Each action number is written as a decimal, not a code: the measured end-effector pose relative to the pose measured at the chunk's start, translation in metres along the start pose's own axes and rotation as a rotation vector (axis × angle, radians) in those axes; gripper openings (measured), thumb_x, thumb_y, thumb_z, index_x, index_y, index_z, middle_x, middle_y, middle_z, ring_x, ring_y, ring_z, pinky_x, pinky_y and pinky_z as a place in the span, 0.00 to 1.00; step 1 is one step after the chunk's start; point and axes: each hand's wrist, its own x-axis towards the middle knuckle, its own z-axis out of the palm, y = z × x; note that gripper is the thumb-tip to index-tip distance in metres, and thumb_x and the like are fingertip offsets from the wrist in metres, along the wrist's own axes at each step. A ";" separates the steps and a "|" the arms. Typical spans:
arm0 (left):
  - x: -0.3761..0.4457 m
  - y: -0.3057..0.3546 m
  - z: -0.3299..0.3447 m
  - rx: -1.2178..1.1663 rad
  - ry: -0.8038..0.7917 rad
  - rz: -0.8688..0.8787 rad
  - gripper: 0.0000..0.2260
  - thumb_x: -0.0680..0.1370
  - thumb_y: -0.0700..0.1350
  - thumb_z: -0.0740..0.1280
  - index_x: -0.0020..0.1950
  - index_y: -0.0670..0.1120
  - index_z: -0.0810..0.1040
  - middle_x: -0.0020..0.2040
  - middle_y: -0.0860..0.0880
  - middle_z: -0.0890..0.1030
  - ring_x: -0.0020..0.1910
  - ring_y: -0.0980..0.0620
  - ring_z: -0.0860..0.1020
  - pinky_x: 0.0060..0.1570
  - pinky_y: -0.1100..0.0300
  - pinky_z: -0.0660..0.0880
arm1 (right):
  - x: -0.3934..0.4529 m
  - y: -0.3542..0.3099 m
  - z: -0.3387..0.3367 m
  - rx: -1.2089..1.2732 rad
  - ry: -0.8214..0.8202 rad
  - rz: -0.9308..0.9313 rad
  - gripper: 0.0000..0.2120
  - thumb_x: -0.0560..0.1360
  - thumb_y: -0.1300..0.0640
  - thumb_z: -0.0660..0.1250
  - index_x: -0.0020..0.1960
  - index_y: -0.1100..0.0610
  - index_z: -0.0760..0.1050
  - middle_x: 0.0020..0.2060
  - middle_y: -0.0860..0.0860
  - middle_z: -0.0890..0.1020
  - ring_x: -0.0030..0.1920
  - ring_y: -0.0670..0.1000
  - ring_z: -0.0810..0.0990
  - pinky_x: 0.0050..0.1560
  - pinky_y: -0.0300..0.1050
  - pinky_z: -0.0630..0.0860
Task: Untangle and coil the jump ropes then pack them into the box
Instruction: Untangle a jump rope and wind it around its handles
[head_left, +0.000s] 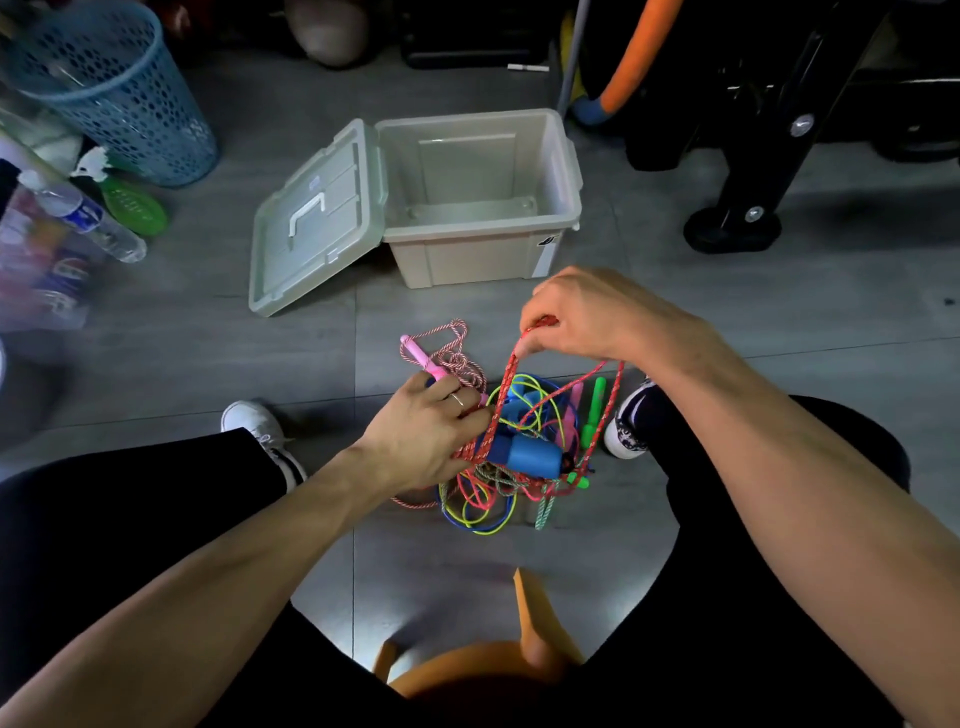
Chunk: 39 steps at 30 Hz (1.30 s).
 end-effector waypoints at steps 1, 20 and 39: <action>0.000 -0.002 0.000 -0.029 0.054 0.028 0.18 0.65 0.55 0.68 0.50 0.46 0.78 0.47 0.47 0.81 0.44 0.45 0.76 0.42 0.53 0.71 | 0.001 0.005 0.004 0.022 -0.013 0.032 0.14 0.71 0.39 0.71 0.45 0.49 0.83 0.35 0.46 0.78 0.39 0.49 0.74 0.36 0.43 0.65; 0.004 -0.001 -0.036 -0.737 0.276 -0.839 0.13 0.72 0.54 0.68 0.54 0.56 0.70 0.37 0.50 0.78 0.32 0.49 0.77 0.31 0.58 0.73 | -0.018 0.023 0.070 0.471 -0.121 0.189 0.24 0.77 0.42 0.66 0.29 0.57 0.70 0.24 0.48 0.65 0.28 0.47 0.62 0.31 0.45 0.60; -0.005 0.008 0.005 0.044 0.015 -0.169 0.26 0.61 0.45 0.74 0.58 0.49 0.76 0.48 0.45 0.80 0.46 0.42 0.76 0.41 0.50 0.74 | -0.006 -0.024 0.024 0.240 -0.124 0.107 0.12 0.72 0.44 0.73 0.37 0.50 0.75 0.30 0.44 0.77 0.33 0.48 0.77 0.35 0.46 0.72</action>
